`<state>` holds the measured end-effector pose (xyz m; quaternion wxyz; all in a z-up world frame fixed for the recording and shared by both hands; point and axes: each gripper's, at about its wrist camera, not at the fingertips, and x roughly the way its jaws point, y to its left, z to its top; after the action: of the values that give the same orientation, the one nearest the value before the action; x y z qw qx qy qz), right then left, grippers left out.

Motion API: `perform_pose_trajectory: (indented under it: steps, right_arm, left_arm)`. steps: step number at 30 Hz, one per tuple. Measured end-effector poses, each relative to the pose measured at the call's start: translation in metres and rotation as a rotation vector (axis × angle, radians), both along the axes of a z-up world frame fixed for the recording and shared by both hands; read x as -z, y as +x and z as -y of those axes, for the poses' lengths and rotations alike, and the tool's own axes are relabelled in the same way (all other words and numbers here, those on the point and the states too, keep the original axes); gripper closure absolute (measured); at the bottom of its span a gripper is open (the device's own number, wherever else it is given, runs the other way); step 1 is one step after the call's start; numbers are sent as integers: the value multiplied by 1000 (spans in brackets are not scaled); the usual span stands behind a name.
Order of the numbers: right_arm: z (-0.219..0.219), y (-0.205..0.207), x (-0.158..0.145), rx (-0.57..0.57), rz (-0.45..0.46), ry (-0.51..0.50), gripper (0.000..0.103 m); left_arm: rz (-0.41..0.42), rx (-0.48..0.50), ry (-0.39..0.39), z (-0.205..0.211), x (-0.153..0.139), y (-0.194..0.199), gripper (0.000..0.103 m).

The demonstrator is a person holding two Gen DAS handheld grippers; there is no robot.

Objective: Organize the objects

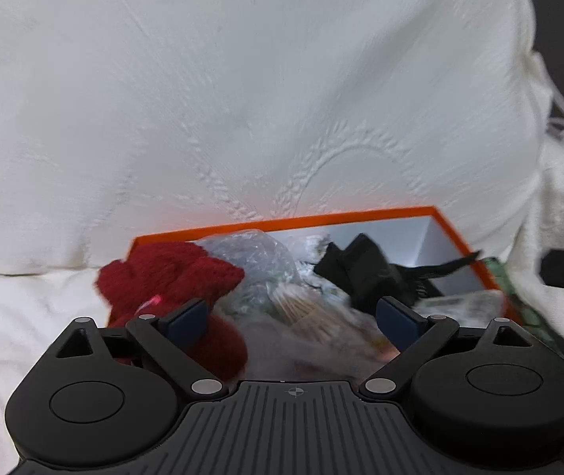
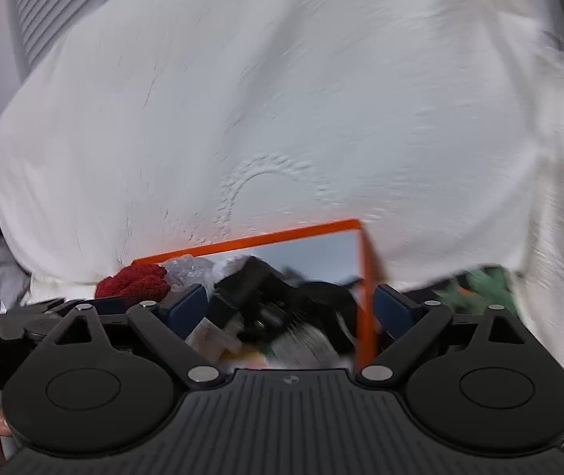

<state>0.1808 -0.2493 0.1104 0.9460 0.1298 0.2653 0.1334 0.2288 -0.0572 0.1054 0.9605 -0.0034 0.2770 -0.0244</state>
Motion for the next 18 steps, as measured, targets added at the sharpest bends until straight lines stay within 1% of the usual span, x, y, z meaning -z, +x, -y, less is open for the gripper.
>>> perform_pose_trajectory:
  steps: [2,3,5,7,10,11,13,15,18]
  right_arm:
    - [20,-30,1,45,-1,41,5]
    - [29,-41,5,73,-6,63,4]
    - [46,-61,19,122,-31,90,4]
    - [58,-68,33,160,-68,102,4]
    - [72,-64,53,197,-143,153,4]
    - [75,-60,58,193,-157,174,4]
    - [74,-54,66,184,-168,177,5]
    - [74,-48,74,168,-174,185,5]
    - [72,-39,86,127,-189,218,6]
  left_arm:
    - [23,41,-35,3,0,-27,0]
    - [14,69,-51,6,3,-38,0]
    - [-33,139,-81,16,15,-50,0]
    - [-83,193,-94,31,31,-52,0]
    - [-183,254,-122,53,59,-41,0]
    - [-209,265,-135,58,68,-35,0]
    - [-245,290,-161,68,79,-29,0]
    - [-265,287,-190,74,86,-22,0]
    - [-268,302,-245,75,86,-20,0]
